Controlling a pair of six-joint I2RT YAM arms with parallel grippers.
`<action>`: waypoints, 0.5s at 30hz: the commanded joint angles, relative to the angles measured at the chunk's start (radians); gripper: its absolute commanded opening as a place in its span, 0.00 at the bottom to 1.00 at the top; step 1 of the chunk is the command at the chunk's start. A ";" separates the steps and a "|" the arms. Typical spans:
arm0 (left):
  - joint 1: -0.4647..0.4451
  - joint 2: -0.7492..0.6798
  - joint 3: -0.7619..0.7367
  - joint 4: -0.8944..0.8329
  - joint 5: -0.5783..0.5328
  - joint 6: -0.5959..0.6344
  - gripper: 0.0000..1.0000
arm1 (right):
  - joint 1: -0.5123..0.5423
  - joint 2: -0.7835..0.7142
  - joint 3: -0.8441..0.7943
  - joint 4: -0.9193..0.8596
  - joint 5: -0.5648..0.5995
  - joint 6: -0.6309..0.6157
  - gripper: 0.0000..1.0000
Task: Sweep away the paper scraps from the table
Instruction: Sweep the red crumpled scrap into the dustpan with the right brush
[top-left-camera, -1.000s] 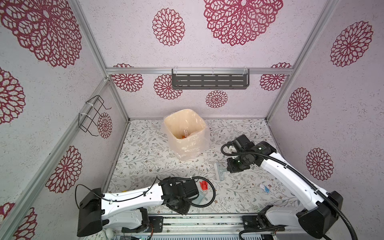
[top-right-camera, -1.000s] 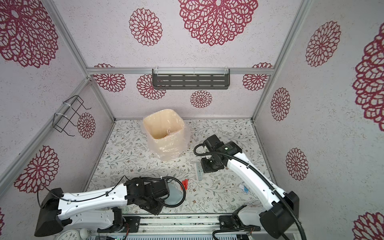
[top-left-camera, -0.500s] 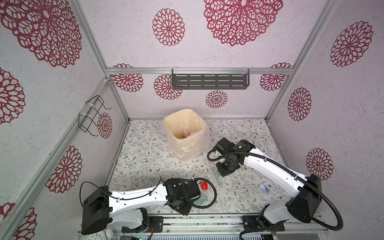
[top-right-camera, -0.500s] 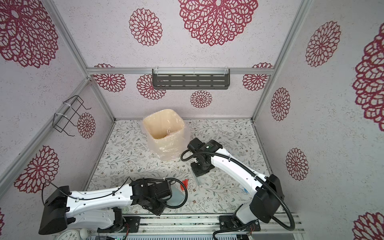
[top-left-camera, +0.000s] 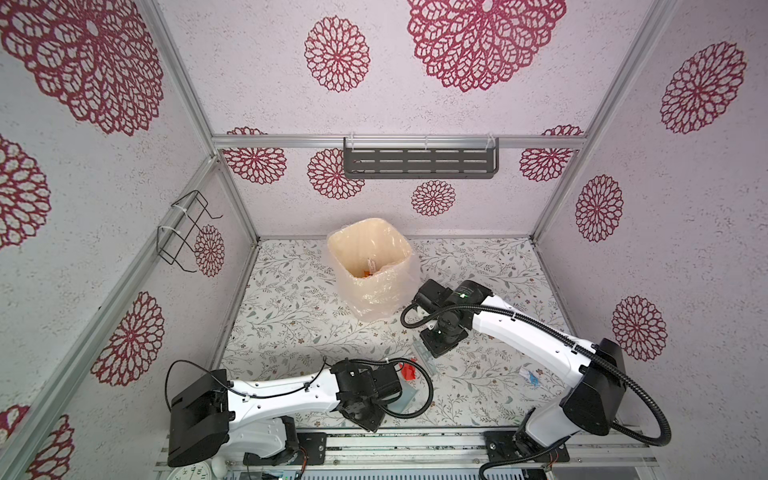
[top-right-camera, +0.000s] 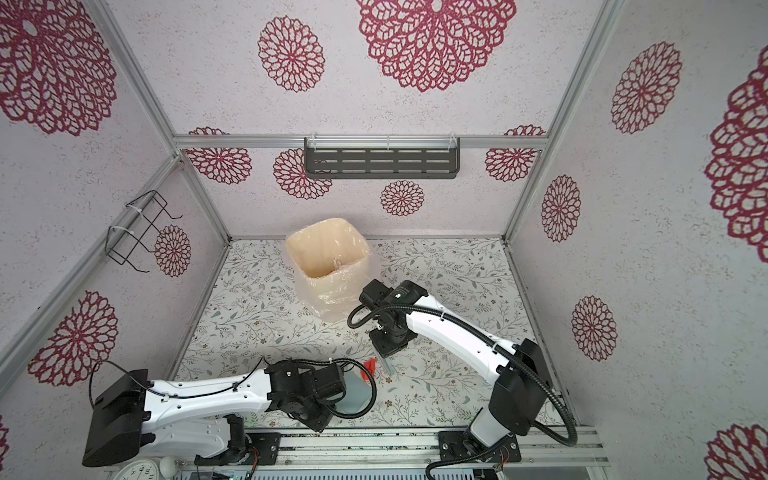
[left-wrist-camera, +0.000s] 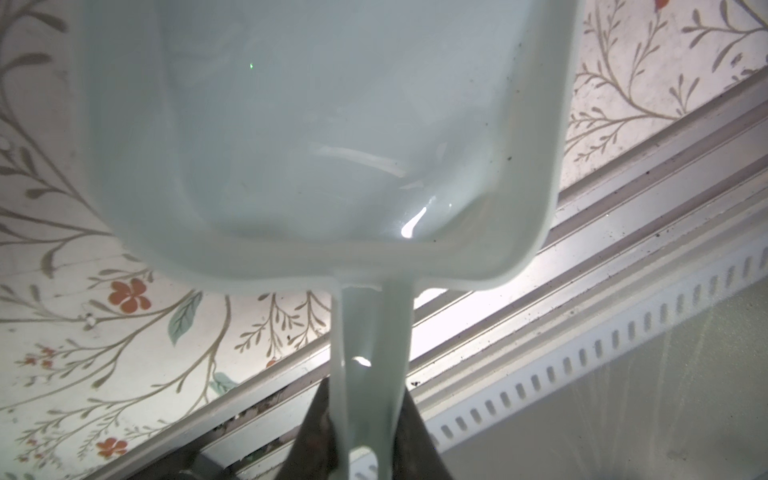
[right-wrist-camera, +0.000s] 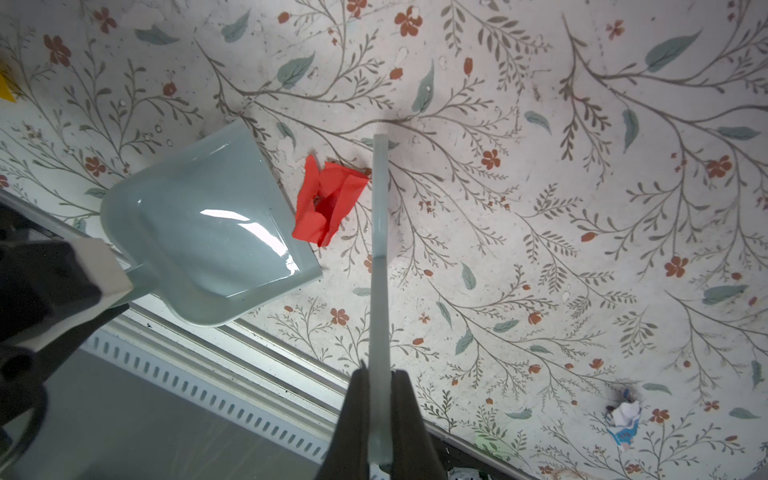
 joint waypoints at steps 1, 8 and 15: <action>0.007 0.001 -0.017 0.030 -0.010 0.008 0.00 | 0.046 0.016 0.040 -0.013 -0.047 -0.024 0.00; 0.008 0.000 -0.037 0.050 -0.007 -0.003 0.00 | 0.163 0.028 0.112 -0.051 -0.156 -0.021 0.00; 0.008 -0.017 -0.062 0.080 -0.018 -0.014 0.00 | 0.171 -0.025 0.120 -0.081 -0.139 0.020 0.00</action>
